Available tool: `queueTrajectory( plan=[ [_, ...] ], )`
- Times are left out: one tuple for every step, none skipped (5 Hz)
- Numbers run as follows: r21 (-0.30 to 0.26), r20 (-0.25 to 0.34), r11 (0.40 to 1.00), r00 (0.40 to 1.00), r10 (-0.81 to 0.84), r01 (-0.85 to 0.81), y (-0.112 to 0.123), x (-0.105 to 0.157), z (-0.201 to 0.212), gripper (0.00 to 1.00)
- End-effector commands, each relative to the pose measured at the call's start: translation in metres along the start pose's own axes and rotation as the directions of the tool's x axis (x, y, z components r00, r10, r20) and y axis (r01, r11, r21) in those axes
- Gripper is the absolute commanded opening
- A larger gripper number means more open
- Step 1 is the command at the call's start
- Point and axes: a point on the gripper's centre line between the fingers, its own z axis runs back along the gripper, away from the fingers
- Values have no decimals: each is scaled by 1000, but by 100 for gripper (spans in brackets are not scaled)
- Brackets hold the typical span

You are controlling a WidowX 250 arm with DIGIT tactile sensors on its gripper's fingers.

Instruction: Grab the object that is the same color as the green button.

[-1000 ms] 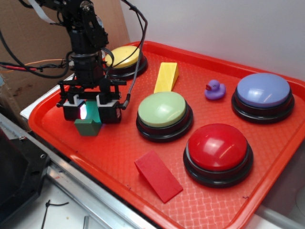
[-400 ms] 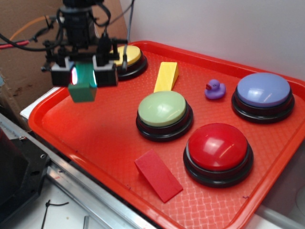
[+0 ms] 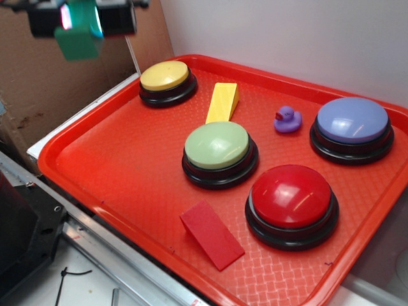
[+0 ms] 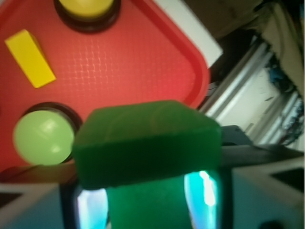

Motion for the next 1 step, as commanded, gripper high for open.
queueTrajectory(
  plan=[
    [1,54,999,997,50,-50,2,2,34,0]
  ],
)
